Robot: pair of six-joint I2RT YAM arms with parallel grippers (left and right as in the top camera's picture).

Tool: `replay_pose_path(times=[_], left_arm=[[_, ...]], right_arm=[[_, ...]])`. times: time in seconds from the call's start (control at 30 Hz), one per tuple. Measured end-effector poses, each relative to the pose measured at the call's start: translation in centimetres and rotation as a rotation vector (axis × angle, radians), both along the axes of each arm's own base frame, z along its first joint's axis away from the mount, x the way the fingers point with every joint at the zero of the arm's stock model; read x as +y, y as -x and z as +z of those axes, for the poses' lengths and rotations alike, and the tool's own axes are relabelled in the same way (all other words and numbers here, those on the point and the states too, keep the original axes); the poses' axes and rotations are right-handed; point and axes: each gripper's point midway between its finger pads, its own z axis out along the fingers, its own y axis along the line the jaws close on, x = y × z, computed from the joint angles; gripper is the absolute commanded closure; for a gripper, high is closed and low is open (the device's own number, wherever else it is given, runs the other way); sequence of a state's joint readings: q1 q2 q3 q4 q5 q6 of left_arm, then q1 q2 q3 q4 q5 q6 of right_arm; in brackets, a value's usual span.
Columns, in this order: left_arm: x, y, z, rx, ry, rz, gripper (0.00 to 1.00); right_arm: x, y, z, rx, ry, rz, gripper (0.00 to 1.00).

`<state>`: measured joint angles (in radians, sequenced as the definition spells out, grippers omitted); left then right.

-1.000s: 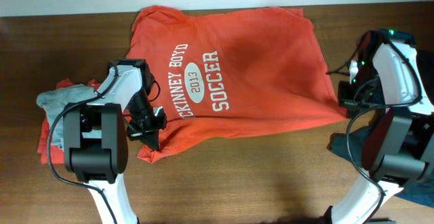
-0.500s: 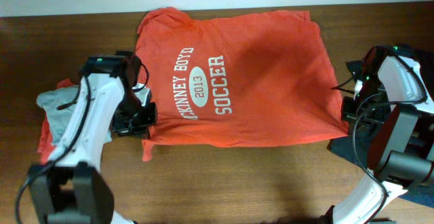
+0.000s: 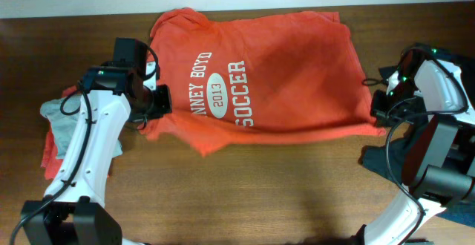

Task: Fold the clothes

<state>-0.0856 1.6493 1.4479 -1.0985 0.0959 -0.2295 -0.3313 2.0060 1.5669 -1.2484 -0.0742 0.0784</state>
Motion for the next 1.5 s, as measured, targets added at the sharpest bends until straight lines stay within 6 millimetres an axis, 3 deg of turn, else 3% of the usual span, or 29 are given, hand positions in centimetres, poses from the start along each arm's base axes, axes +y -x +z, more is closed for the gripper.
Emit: replay_pose_path(times=[0.33, 0.57, 0.8, 1.07, 1.13, 1.2, 1.27, 1.5], left_arm=[[1.3, -4.5, 1.5, -0.19, -0.064, 0.066, 1.0], [1.6, -7.1, -1.1, -0.203, -0.088, 0.08, 1.0], [2.1, -9.4, -4.0, -0.206, -0.127, 0.096, 1.0], [3.1, -11.6, -5.4, -0.256, -0.184, 0.129, 0.98], [3.2, -11.9, -5.5, -0.263, -0.188, 0.132, 0.88], [3.2, -12.1, -5.4, -0.273, -0.189, 0.138, 0.64], [3.3, -12.2, -5.4, -0.277, -0.193, 0.142, 0.42], [3.4, -11.8, -5.6, -0.259, -0.199, 0.143, 0.37]], right_arm=[[0.5, -8.1, 1.1, -0.325, 0.006, 0.051, 0.96], [2.6, -13.6, 2.7, -0.535, 0.042, 0.131, 0.96], [2.4, -16.1, 4.0, -0.646, 0.072, 0.143, 0.96], [2.2, -16.7, 4.3, -0.674, 0.081, 0.145, 0.89], [2.2, -16.9, 4.0, -0.675, 0.082, 0.148, 0.78], [2.2, -16.9, 3.2, -0.66, 0.078, 0.146, 0.56], [2.2, -16.8, 2.4, -0.645, 0.076, 0.155, 0.49], [2.2, -16.6, 1.3, -0.619, 0.068, 0.152, 0.49]])
